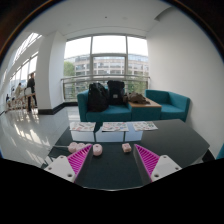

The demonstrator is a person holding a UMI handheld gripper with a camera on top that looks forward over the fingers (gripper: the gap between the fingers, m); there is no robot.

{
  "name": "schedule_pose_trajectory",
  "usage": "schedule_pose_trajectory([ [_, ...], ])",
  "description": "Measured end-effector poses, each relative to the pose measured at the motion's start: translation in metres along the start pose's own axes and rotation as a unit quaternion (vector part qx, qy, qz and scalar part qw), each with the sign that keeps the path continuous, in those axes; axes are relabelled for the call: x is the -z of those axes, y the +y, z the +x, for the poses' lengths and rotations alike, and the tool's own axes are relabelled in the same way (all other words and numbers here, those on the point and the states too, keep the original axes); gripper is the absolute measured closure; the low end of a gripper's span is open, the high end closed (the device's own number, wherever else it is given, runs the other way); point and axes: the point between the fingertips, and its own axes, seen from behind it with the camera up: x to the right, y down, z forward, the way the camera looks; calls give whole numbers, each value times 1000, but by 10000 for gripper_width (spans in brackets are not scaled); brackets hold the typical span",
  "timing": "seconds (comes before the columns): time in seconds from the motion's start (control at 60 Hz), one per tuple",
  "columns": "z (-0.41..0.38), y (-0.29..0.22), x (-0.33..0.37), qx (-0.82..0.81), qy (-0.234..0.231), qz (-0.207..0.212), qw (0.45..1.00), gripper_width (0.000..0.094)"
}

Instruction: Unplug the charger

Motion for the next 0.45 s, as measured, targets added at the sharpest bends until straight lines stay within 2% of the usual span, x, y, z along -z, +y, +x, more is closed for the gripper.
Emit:
schedule_pose_trajectory([
  [0.45, -15, 6, 45, -3, -15, 4, 1000, 125],
])
